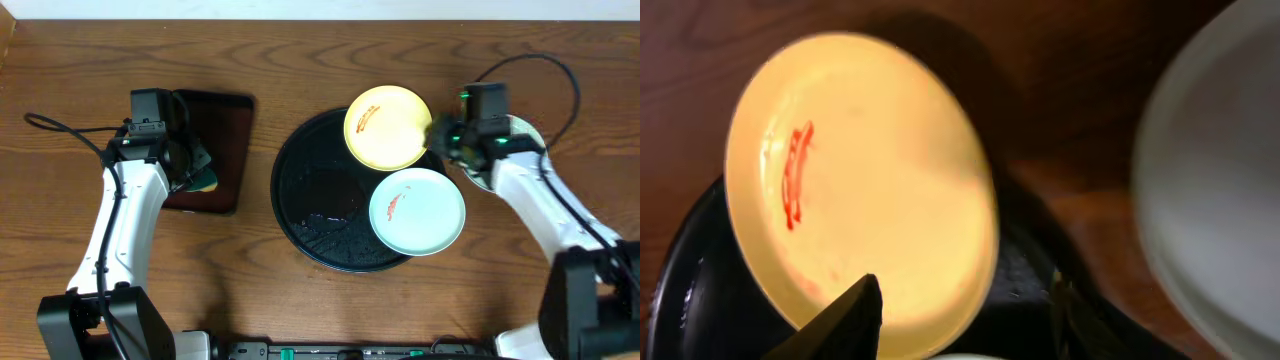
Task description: Clean dirty plates on tray and stack at the side
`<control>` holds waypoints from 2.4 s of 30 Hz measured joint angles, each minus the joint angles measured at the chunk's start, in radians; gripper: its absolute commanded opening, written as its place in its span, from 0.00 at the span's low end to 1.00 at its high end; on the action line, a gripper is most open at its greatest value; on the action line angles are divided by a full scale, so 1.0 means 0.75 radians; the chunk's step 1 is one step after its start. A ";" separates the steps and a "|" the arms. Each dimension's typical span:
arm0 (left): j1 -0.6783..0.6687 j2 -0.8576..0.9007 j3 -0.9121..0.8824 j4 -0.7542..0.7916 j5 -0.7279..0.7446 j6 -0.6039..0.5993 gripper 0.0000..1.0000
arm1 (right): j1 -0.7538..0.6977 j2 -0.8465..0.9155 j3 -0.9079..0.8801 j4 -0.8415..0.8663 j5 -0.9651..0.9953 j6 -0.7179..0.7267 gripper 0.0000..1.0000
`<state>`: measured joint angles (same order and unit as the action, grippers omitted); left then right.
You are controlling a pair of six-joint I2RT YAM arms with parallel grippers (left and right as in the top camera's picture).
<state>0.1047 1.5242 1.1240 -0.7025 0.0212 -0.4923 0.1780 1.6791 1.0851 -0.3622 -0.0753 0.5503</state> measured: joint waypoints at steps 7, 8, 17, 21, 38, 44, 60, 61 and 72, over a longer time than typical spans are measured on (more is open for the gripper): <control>0.000 0.000 0.000 -0.001 0.000 0.000 0.08 | 0.096 0.218 0.001 0.045 0.145 0.084 0.44; 0.000 0.000 0.000 -0.001 -0.001 0.000 0.07 | 0.096 0.222 0.001 0.049 0.146 0.090 0.40; 0.000 0.000 0.000 0.001 0.000 0.000 0.07 | 0.098 0.222 0.001 0.120 0.152 0.064 0.01; 0.000 0.000 0.000 0.004 0.000 0.000 0.07 | 0.113 0.222 0.001 0.126 0.130 0.034 0.01; 0.000 0.000 0.000 0.004 0.064 0.005 0.08 | 0.381 0.222 0.111 -0.162 -0.224 -0.112 0.01; 0.000 0.000 0.000 0.005 0.069 0.005 0.07 | 0.387 0.222 0.111 -0.284 -0.347 -0.142 0.01; -0.001 0.000 0.000 0.029 0.362 0.156 0.08 | 0.498 0.222 0.113 -0.524 -0.320 -0.275 0.01; -0.001 0.000 0.000 0.027 0.387 0.165 0.08 | 0.508 0.222 0.113 -0.517 -0.305 -0.277 0.01; -0.224 0.000 0.000 -0.034 0.513 0.180 0.08 | 0.511 0.222 0.113 -0.453 -0.224 -0.291 0.01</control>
<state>-0.0631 1.5242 1.1240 -0.7277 0.4057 -0.3573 0.5613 1.8458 1.1698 -0.7021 -0.2432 0.3321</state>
